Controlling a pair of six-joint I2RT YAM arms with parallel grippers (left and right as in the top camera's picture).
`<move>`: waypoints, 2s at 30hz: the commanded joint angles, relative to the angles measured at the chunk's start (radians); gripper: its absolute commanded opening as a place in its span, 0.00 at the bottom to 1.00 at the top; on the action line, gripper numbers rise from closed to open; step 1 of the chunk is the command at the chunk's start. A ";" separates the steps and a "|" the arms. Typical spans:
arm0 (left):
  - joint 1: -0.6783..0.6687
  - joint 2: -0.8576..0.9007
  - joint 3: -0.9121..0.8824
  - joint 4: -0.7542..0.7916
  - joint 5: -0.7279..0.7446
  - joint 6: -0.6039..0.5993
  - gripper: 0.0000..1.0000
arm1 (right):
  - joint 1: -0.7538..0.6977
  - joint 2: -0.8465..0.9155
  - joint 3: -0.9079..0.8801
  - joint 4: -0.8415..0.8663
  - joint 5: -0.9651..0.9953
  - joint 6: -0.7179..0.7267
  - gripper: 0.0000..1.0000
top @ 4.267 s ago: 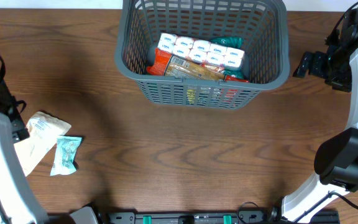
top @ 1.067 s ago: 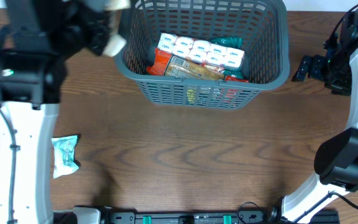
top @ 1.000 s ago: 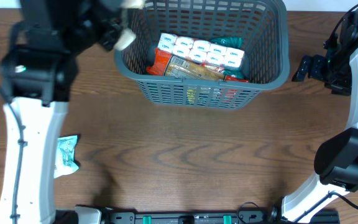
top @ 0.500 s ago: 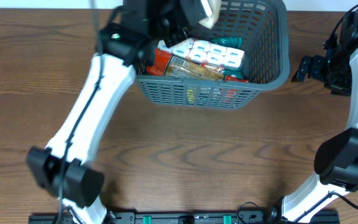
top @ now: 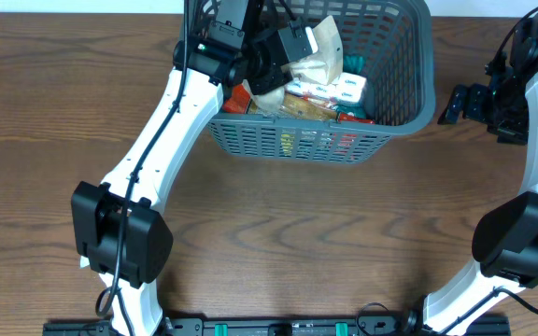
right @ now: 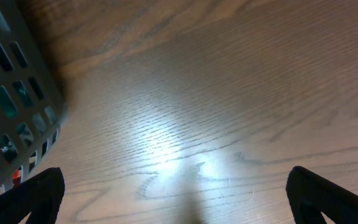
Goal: Pack container
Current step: 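Carry the plastic bag into the basket and release it, then move the left gripper to the small teal packet and grasp it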
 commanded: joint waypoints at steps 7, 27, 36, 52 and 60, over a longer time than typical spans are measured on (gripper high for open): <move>0.009 -0.034 0.011 -0.027 -0.068 -0.005 0.99 | 0.008 0.013 -0.002 -0.011 -0.007 -0.024 0.99; 0.266 -0.439 0.011 -0.141 -0.529 -0.532 0.99 | 0.008 0.013 -0.002 -0.013 -0.007 -0.033 0.99; 0.588 -0.575 0.002 -0.680 -0.518 -0.802 0.99 | 0.008 0.013 -0.002 -0.013 -0.008 -0.032 0.99; 0.604 -1.098 -0.520 -0.766 -0.449 -0.795 0.98 | 0.017 0.013 -0.002 -0.012 -0.008 -0.031 0.99; 0.604 -1.115 -0.800 -0.685 -0.388 -0.829 0.99 | 0.061 0.013 -0.002 -0.008 -0.015 -0.032 0.99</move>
